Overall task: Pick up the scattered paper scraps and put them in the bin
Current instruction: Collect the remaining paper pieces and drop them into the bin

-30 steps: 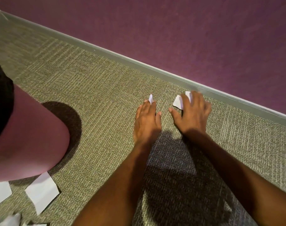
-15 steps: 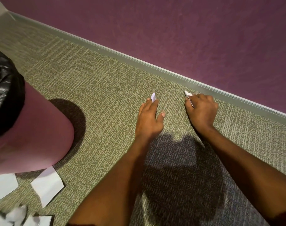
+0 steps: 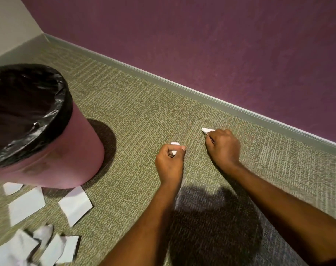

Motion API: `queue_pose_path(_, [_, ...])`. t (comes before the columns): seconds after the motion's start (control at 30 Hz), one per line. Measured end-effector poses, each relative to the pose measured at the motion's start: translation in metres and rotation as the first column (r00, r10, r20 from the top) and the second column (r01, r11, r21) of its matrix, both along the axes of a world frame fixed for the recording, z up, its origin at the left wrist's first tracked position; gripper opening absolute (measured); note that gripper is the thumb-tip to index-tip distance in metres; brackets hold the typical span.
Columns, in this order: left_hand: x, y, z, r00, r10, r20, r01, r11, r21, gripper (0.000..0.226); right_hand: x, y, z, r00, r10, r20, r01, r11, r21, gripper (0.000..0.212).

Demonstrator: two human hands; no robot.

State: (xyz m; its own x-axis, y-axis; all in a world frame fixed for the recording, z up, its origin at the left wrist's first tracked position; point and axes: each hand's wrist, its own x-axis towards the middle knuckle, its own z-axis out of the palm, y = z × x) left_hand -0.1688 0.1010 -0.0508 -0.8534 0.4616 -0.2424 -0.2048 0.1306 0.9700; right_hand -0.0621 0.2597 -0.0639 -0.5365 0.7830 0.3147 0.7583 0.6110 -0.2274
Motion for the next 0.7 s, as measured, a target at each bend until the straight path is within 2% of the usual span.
queue_pose_path(0.17, [-0.002,-0.039,0.015,0.994,-0.045,0.104,0.04,0.998,0.051,0.048,0.0,-0.012,0.01,1.0,-0.021,-0.004,0.021,0.999,-0.025,0.022])
queue_pose_path(0.27, [-0.007,-0.061,0.017,0.981,-0.096,0.169,0.089,0.995,0.05,0.039,0.0,-0.011,0.024,0.958,-0.147,-0.245,0.078,0.96,-0.27,0.025])
queue_pose_path(0.3, [-0.009,-0.068,0.018,0.971,-0.106,0.214,0.095,0.994,0.06,0.035,-0.003,-0.012,0.028,0.904,-0.241,-0.352,0.087,0.912,-0.401,0.025])
queue_pose_path(0.37, [-0.011,-0.078,0.023,0.948,-0.106,0.299,0.084,0.993,0.086,0.033,-0.011,-0.015,0.036,0.736,-0.469,-0.489,0.055,0.761,-0.647,0.022])
queue_pose_path(0.43, [-0.013,-0.084,0.025,0.927,-0.082,0.367,0.04,0.992,0.122,0.034,-0.017,-0.018,0.045,0.547,-0.681,-0.487,-0.104,0.522,-0.847,0.024])
queue_pose_path(0.47, [-0.015,-0.086,0.027,0.921,-0.066,0.385,0.021,0.992,0.121,0.034,-0.019,-0.02,0.05,0.493,-0.743,-0.453,-0.23,0.39,-0.891,0.028])
queue_pose_path(0.5, [-0.016,-0.089,0.029,0.916,-0.05,0.397,0.007,0.994,0.11,0.034,-0.02,-0.021,0.055,0.474,-0.774,-0.421,-0.336,0.283,-0.898,0.031])
queue_pose_path(0.57, [-0.02,-0.092,0.037,0.9,-0.036,0.433,-0.013,0.994,0.109,0.034,-0.023,-0.025,0.061,0.507,-0.768,-0.391,-0.434,0.164,-0.886,0.038])
queue_pose_path(0.7, [-0.03,-0.094,0.061,0.882,-0.03,0.47,-0.056,0.984,0.169,0.038,-0.033,-0.038,0.077,0.585,-0.713,-0.386,-0.505,0.052,-0.861,0.058])
